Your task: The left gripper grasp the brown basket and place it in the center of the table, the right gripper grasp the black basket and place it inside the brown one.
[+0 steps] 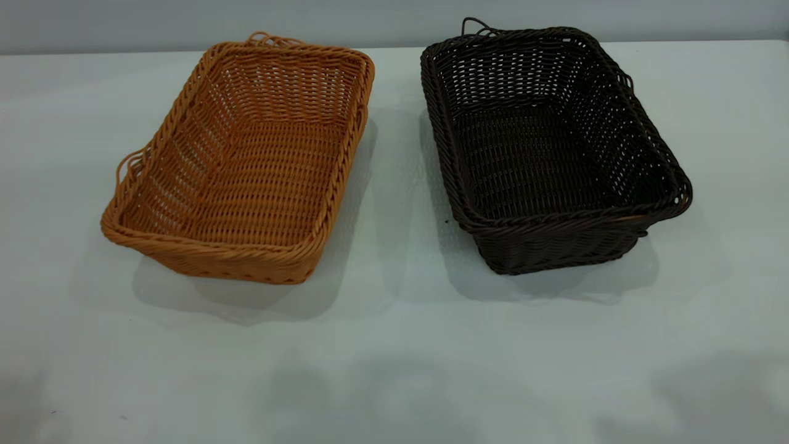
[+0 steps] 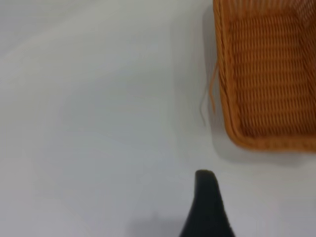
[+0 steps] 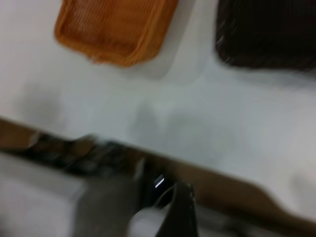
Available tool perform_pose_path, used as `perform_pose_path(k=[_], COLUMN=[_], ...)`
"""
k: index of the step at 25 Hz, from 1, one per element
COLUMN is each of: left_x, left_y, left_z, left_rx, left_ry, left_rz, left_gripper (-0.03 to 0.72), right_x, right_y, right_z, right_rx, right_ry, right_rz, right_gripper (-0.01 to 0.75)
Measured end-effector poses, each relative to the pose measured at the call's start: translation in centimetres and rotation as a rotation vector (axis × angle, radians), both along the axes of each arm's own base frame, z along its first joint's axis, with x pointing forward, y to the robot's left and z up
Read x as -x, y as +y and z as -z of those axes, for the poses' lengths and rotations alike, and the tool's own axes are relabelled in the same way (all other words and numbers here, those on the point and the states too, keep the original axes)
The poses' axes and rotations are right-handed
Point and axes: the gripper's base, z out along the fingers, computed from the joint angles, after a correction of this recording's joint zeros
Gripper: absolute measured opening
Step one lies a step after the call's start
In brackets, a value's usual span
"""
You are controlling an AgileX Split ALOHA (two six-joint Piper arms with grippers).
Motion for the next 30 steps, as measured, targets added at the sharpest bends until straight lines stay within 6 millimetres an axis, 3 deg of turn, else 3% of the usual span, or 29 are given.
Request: perform_pose_path(k=[3, 7, 12, 15, 23, 30], left_x=[-2.7, -5.0, -6.4, -6.9, -8.4, -11.1], left_y=[0.0, 0.0, 0.0, 0.0, -0.1, -0.3], left_z=[1.2, 3.0, 4.5, 4.9, 4.2, 5.2], left_rx=[-0.004, -0.007, -0.018, -0.026, -0.026, 0.011], left_ry=[0.016, 0.077, 0.139, 0.156, 0.157, 0.223], left_rz=[0.001, 0.0, 0.012, 0.021, 0.021, 0.009], left_gripper=[0.499, 0.499, 0.499, 0.499, 0.499, 0.499], right_x=[-2.6, -4.3, -6.6, -8.5, -13.0, -13.8], right_y=[1.7, 5.0, 6.6, 7.0, 7.4, 6.4], right_z=[3.5, 8.3, 13.2, 15.1, 18.7, 20.3], right_rx=[-0.034, -0.11, -0.302, -0.399, -0.377, -0.262], right_ry=[0.182, 0.435, 0.698, 0.756, 0.806, 0.764], right_rz=[-0.007, 0.038, 0.362, 0.532, 0.777, 1.058], right_gripper=[0.601, 0.594, 0.594, 0.594, 0.594, 0.594])
